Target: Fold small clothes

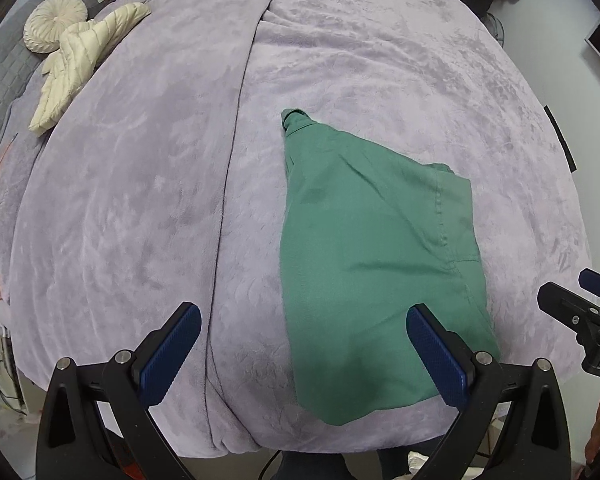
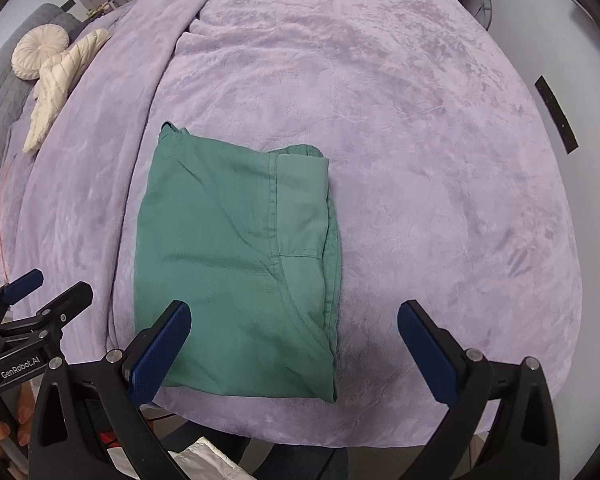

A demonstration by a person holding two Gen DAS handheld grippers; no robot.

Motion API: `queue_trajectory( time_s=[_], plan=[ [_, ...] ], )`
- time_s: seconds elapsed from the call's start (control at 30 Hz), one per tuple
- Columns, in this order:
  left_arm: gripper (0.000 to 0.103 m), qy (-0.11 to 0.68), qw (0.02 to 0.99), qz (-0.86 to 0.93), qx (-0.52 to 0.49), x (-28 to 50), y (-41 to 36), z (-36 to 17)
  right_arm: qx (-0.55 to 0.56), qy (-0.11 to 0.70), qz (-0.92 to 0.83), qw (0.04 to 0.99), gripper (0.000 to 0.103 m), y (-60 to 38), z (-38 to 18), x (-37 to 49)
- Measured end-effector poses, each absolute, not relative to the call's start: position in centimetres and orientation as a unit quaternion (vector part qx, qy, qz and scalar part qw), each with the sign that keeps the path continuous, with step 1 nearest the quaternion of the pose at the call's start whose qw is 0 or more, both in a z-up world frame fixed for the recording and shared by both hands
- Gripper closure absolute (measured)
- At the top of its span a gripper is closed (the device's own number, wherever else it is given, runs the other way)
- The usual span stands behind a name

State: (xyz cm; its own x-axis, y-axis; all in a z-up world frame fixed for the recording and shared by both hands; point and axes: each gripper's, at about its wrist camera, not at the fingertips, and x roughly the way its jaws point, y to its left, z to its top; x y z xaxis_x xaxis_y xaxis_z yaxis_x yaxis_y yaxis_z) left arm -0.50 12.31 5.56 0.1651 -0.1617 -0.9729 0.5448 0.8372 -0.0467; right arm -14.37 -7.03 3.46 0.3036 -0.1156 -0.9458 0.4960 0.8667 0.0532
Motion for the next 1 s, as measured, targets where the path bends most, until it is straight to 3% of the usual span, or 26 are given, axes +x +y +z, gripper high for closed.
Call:
queue_trajectory(
  time_s=[1.0],
  plan=[
    [0.000,0.598,0.751,-0.231,0.160,-0.61,12.22,5.78,0.172,0.558,-0.196,0.788,0.000,-6.61,3.50,-13.93]
  ],
)
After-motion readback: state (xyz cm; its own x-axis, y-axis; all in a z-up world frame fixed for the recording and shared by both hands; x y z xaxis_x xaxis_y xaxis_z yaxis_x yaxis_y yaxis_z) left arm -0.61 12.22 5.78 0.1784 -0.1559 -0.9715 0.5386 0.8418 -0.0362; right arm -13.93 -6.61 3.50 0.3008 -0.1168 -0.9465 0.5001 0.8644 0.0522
